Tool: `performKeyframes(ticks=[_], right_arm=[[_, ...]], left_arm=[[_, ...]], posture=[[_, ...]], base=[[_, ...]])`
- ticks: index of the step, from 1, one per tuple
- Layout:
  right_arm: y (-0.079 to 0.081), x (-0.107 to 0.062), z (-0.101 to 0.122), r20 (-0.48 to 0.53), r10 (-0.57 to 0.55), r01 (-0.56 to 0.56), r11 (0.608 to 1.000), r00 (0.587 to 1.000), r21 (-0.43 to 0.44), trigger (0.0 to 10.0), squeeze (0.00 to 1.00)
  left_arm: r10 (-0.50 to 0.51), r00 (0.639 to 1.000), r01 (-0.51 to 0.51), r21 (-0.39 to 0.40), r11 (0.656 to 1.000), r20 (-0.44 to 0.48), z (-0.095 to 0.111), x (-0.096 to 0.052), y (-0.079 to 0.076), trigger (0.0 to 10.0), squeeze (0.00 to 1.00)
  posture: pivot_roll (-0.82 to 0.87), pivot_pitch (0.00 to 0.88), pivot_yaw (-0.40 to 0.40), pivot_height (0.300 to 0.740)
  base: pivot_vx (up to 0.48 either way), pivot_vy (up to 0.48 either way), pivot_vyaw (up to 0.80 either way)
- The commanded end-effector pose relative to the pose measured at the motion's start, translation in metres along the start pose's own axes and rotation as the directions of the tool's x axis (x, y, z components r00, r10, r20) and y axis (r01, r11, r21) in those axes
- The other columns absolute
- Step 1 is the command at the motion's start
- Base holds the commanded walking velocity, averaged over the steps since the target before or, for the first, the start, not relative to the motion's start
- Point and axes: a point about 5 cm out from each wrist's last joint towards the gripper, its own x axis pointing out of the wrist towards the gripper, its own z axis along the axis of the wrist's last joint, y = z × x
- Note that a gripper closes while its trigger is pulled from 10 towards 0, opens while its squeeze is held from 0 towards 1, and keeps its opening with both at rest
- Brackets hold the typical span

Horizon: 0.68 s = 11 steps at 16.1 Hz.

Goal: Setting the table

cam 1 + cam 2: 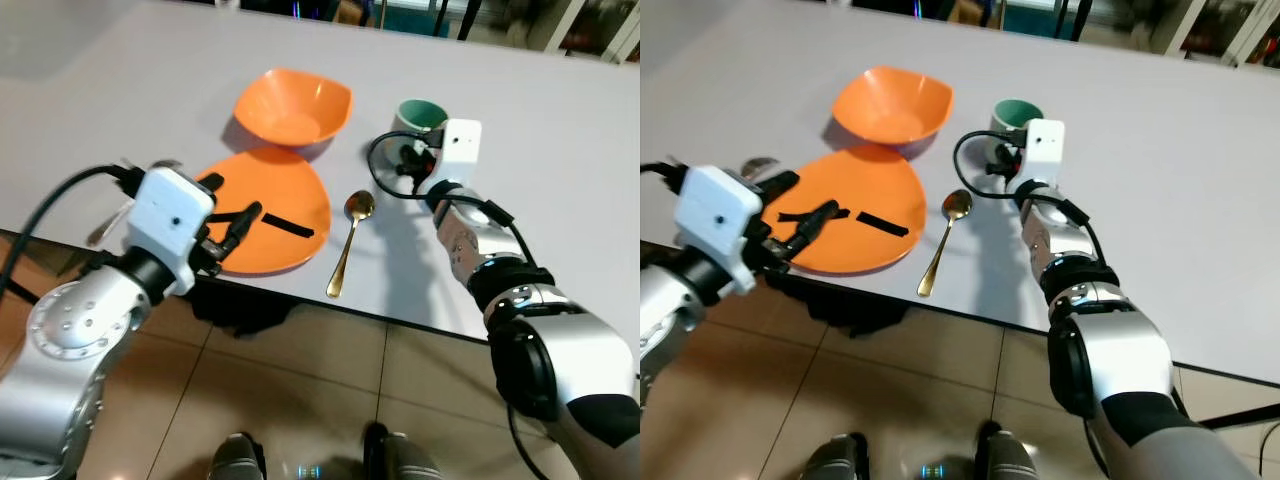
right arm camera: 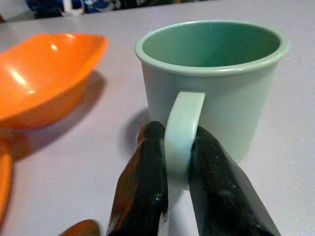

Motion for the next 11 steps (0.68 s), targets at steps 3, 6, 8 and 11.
performKeyframes(ticks=[3, 6, 8, 11], right_arm=[[0.009, 0.004, 0.009, 0.016, 0.026, -0.026, 1.0, 1.0, 0.004, 10.0, 0.0], [0.019, 0.006, 0.008, 0.021, 0.08, -0.081, 0.995, 0.997, 0.056, 10.0, 0.0], [0.024, 0.005, 0.004, 0.013, 0.111, -0.112, 0.991, 0.994, 0.071, 10.0, 0.0], [0.028, 0.004, -0.001, -0.003, 0.144, -0.143, 0.988, 0.99, 0.059, 10.0, 0.33]], left_arm=[[-0.087, 0.996, 0.087, -0.059, 0.994, 0.0, 0.004, -0.013, -0.012, 10.0, 0.0], [-0.127, 0.992, 0.125, -0.085, 0.989, -0.025, 0.002, -0.02, -0.019, 10.0, 0.0], [-0.134, 0.99, 0.131, -0.087, 0.988, -0.033, 0.001, -0.019, -0.019, 10.0, 0.0], [-0.138, 0.99, 0.135, -0.089, 0.987, -0.036, 0.001, -0.015, -0.017, 10.0, 0.0]], posture=[[0.22, 0.282, -0.026, 0.74], [0.22, 0.288, -0.033, 0.74], [0.21, 0.276, -0.032, 0.74], [0.2, 0.26, -0.032, 0.74]], base=[[0.0, 0.0, 0.0], [0.0, 0.0, 0.0], [0.0, 0.0, 0.0], [0.0, 0.0, 0.0]])
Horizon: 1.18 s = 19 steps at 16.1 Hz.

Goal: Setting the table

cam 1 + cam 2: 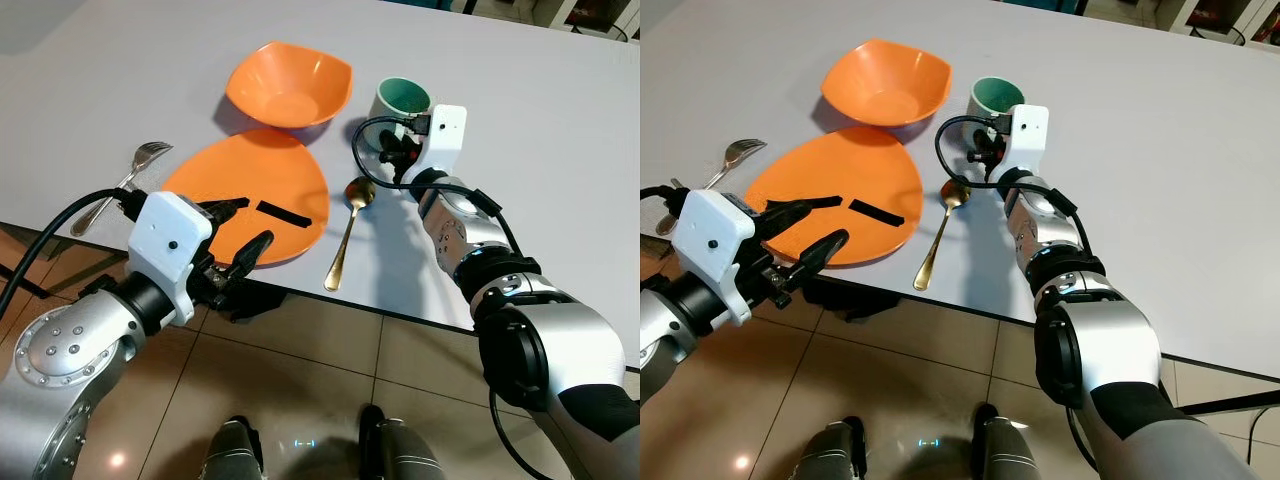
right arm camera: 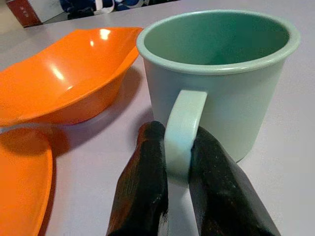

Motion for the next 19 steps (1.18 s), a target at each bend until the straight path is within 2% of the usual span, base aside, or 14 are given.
performKeyframes(ticks=[1, 2, 5, 8, 9, 10, 12, 15, 16, 17, 19], right_arm=[[0.001, -0.003, -0.014, -0.061, 0.019, -0.02, 1.0, 0.998, -0.012, 10.0, 0.71], [0.001, -0.004, -0.017, -0.075, 0.02, -0.024, 0.998, 0.997, -0.052, 10.0, 1.0], [0.002, -0.004, -0.017, -0.088, 0.037, -0.044, 0.996, 0.995, -0.075, 10.0, 1.0], [0.007, 0.0, -0.008, -0.076, 0.08, -0.088, 0.99, 0.994, -0.112, 10.0, 1.0], [0.007, 0.001, -0.003, -0.062, 0.096, -0.103, 0.988, 0.993, -0.119, 10.0, 0.32], [0.006, 0.002, 0.004, -0.045, 0.108, -0.113, 0.987, 0.993, -0.118, 10.0, 0.0], [-0.001, 0.0, 0.011, -0.016, 0.122, -0.123, 0.985, 0.992, -0.118, 10.0, 0.0], [-0.011, -0.023, 0.007, 0.085, 0.188, -0.183, 0.981, 0.978, -0.069, 10.0, 0.0], [-0.01, -0.04, 0.007, 0.126, 0.203, -0.197, 0.979, 0.971, -0.057, 10.0, 0.0], [-0.009, -0.045, 0.008, 0.139, 0.203, -0.197, 0.979, 0.969, -0.051, 10.0, 0.0], [0.004, -0.077, 0.022, 0.232, 0.195, -0.199, 0.98, 0.953, -0.007, 10.0, 0.0]], left_arm=[[-0.02, 1.0, 0.02, 0.002, 1.0, -0.004, 0.0, 0.002, -0.001, 10.0, 0.0], [-0.02, 1.0, 0.02, 0.003, 1.0, -0.001, 0.0, 0.004, -0.001, 10.0, 0.0], [-0.02, 1.0, 0.02, 0.008, 1.0, 0.018, 0.0, 0.013, 0.0, 10.0, 0.0], [0.024, 0.999, -0.025, 0.017, 1.0, 0.037, 0.0, 0.022, 0.008, 10.0, 0.0], [0.047, 0.998, -0.048, 0.022, 0.999, 0.03, -0.001, 0.024, 0.012, 10.0, 0.0], [0.063, 0.997, -0.064, 0.027, 0.998, 0.036, -0.002, 0.026, 0.014, 10.0, 0.0], [0.09, 0.995, -0.09, 0.015, 0.996, 0.037, -0.005, 0.03, 0.017, 10.0, 0.0], [0.105, 0.994, -0.105, 0.001, 0.994, 0.016, -0.015, 0.037, 0.01, 10.0, 0.0], [0.133, 0.991, -0.133, 0.0, 0.991, -0.002, -0.019, 0.04, 0.01, 10.0, 0.0], [0.146, 0.989, -0.146, -0.001, 0.989, -0.009, -0.02, 0.041, 0.01, 10.0, 0.0], [0.225, 0.974, -0.225, 0.006, 0.974, -0.03, -0.027, 0.053, 0.018, 10.0, 0.0]], posture=[[0.19, 0.245, -0.032, 0.74], [0.19, 0.237, -0.031, 0.74], [0.17, 0.197, -0.037, 0.74], [0.15, 0.152, -0.051, 0.74], [0.14, 0.137, -0.055, 0.74], [0.13, 0.11, -0.058, 0.74], [0.09, 0.08, -0.052, 0.74], [0.06, 0.052, -0.041, 0.74], [0.05, 0.048, -0.034, 0.74], [0.05, 0.048, -0.034, 0.74], [0.02, 0.036, -0.015, 0.74]], base=[[0.0, 0.0, 0.0], [0.0, 0.0, 0.0], [0.0, 0.0, 0.0], [0.0, 0.0, 0.0], [0.0, 0.0, 0.0], [0.0, 0.0, 0.0], [0.0, 0.0, 0.0], [0.0, 0.235, 0.0], [0.0, 0.48, 0.0], [0.0, 0.48, 0.0], [0.0, 0.48, 0.0]])
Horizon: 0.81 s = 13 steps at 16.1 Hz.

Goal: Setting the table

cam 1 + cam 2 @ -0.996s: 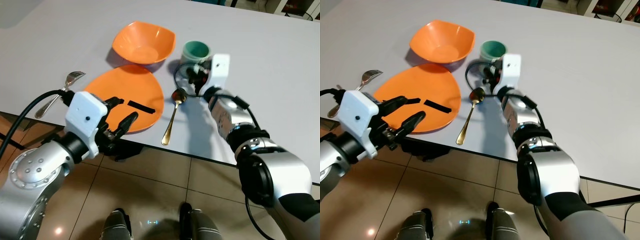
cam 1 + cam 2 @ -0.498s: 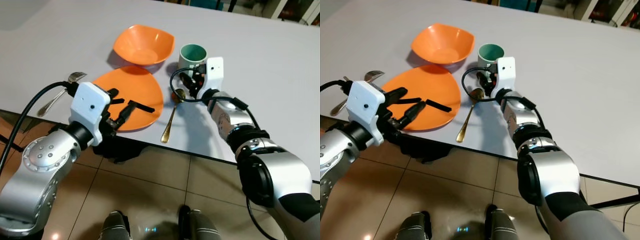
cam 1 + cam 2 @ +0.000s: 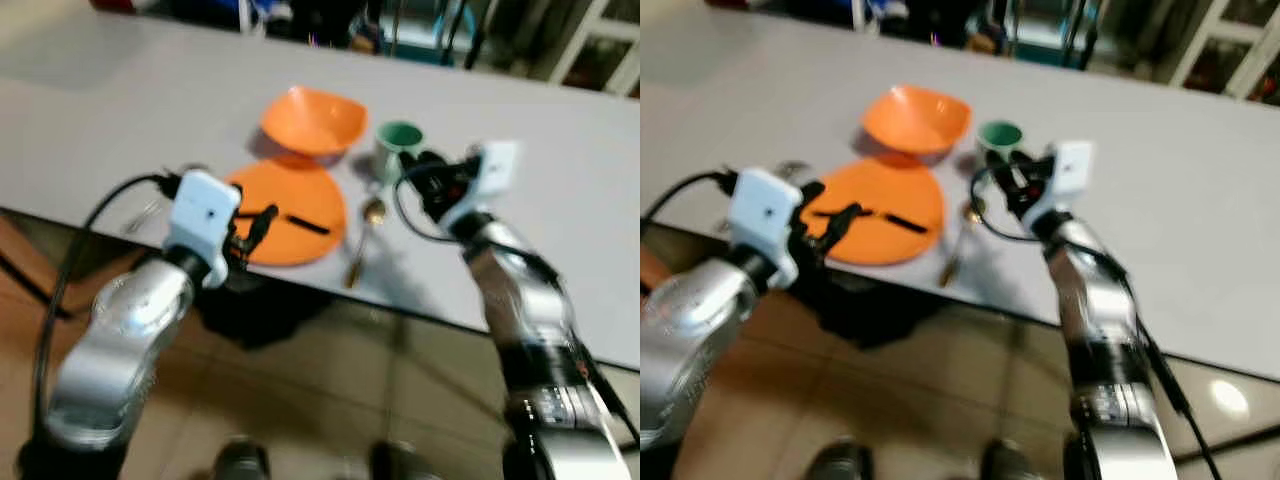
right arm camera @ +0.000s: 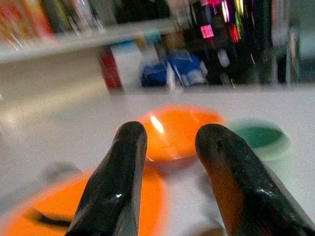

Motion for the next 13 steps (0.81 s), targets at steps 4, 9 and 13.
performKeyframes(ticks=[4, 9, 13], right_arm=[[0.022, -0.025, 0.001, -0.068, -0.031, 0.032, 0.999, 0.997, 0.016, 10.0, 0.0], [0.03, -0.039, -0.008, -0.185, -0.042, 0.042, 0.999, 0.982, -0.006, 10.0, 0.0], [0.035, -0.045, -0.018, -0.248, -0.035, 0.031, 0.999, 0.968, -0.022, 10.0, 0.0]], left_arm=[[0.093, 0.994, -0.095, 0.038, 0.995, 0.057, 0.009, 0.022, 0.007, 10.0, 0.0], [0.116, 0.991, -0.119, 0.05, 0.992, 0.061, 0.006, 0.029, 0.01, 10.0, 0.0], [0.137, 0.989, -0.139, 0.029, 0.99, 0.06, -0.002, 0.019, 0.012, 10.0, 0.0]], posture=[[0.01, 0.024, -0.01, 0.74], [0.01, 0.022, -0.009, 0.74], [0.01, 0.022, -0.013, 0.74]], base=[[0.0, 0.48, -0.32], [0.0, 0.48, -0.77], [0.0, 0.48, -0.78]])
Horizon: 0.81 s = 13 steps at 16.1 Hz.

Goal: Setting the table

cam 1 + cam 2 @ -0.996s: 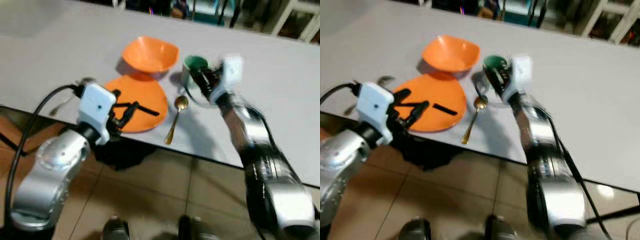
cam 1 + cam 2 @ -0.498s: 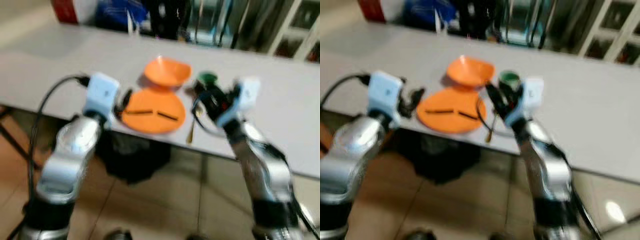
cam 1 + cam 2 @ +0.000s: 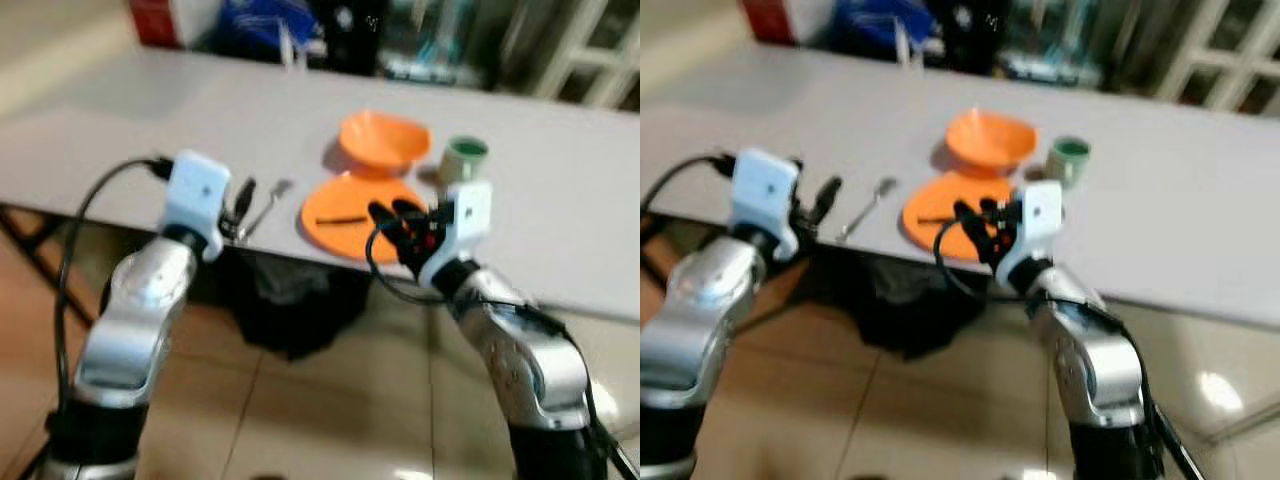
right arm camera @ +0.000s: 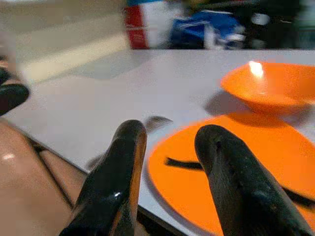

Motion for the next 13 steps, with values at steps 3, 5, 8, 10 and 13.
performKeyframes(ticks=[3, 5, 8, 10, 13], right_arm=[[-0.033, -0.015, -0.017, -0.013, -0.246, 0.246, 0.969, 0.969, -0.001, 10.0, 0.0], [-0.029, -0.016, -0.017, -0.021, -0.229, 0.229, 0.973, 0.973, -0.039, 10.0, 0.0], [-0.026, -0.013, -0.015, 0.0, -0.223, 0.223, 0.975, 0.975, -0.021, 10.0, 0.0], [-0.023, -0.012, -0.015, 0.007, -0.196, 0.196, 0.98, 0.981, -0.027, 10.0, 0.0], [-0.017, -0.011, -0.016, -0.01, -0.143, 0.143, 0.989, 0.99, -0.025, 10.0, 0.0]], left_arm=[[0.009, 1.0, -0.01, 0.003, 1.0, 0.015, -0.001, -0.008, -0.002, 10.0, 0.0], [0.008, 1.0, -0.008, -0.004, 1.0, 0.023, 0.0, -0.008, -0.004, 10.0, 0.0], [0.007, 1.0, -0.007, -0.008, 1.0, 0.029, 0.0, -0.009, -0.005, 10.0, 0.0], [0.009, 1.0, -0.009, -0.01, 1.0, 0.025, -0.001, -0.012, -0.005, 10.0, 0.0], [0.019, 0.999, -0.018, -0.035, 0.999, 0.032, -0.002, -0.019, -0.003, 10.0, 0.0]], posture=[[0.02, 0.017, -0.027, 0.74], [0.01, 0.014, -0.025, 0.74], [0.01, 0.007, -0.023, 0.74], [0.01, 0.006, -0.023, 0.74], [0.02, 0.013, -0.026, 0.74]], base=[[0.0, 0.48, -0.78], [0.0, 0.48, -0.77], [0.0, 0.48, -0.77], [0.0, 0.48, -0.77], [0.0, 0.16, -0.77]])
